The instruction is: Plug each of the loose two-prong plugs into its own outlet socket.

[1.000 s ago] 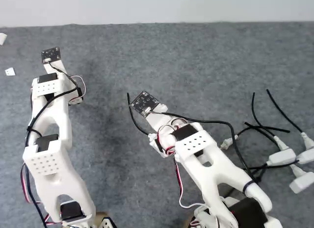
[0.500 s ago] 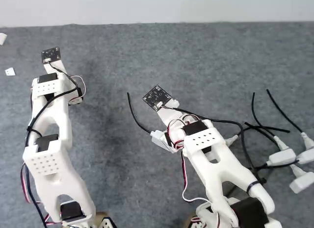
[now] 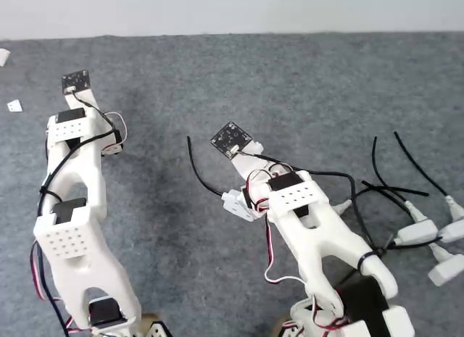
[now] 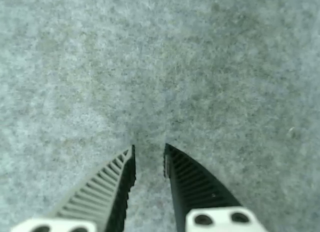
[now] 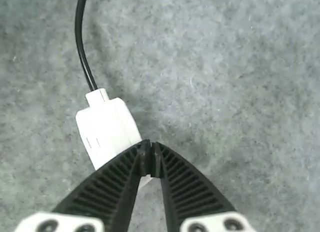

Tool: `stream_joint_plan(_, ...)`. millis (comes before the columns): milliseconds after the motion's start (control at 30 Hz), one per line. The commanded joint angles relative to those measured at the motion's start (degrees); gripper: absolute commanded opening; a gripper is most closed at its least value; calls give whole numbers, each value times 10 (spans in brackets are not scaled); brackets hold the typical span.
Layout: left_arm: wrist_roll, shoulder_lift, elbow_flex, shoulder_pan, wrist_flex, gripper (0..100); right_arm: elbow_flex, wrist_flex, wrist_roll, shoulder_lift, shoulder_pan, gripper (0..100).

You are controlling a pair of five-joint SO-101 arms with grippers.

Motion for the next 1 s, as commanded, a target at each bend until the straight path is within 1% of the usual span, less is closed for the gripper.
stream_joint_plan(0,-1,-4,-30,-3,-9,88,-5,-11,5,10,18,9)
stream_joint_plan(233,-1,-4,-29,-2,-7,88,-4,-24,6,9,32,9)
stream_joint_plan(367,-1,-4,-27,-1,-7,88,-5,-30,4,3,52,9)
stream_joint_plan(467,1,-6,-23,4,-8,90,0,-56,-46,-18,67,9)
stream_joint_plan(533,25,-8,-18,8,-11,92,15,-72,-69,-40,80,9)
stream_joint_plan(600,40,-9,-13,24,4,119,35,-102,-90,-65,97,9)
stream_joint_plan(667,50,-22,-5,42,27,184,56,-129,-112,-91,116,9)
stream_joint_plan(700,67,-37,7,47,34,223,66,-138,-120,-102,122,9)
stream_joint_plan(767,94,-82,47,57,36,297,77,-149,-127,-118,128,9)
stream_joint_plan(833,96,-140,118,76,16,342,84,-149,-127,-127,126,9)
stream_joint_plan(900,90,-214,210,98,-22,340,88,-147,-127,-131,124,9)
stream_joint_plan(967,74,-304,315,110,-77,333,91,-134,-109,-137,117,9)
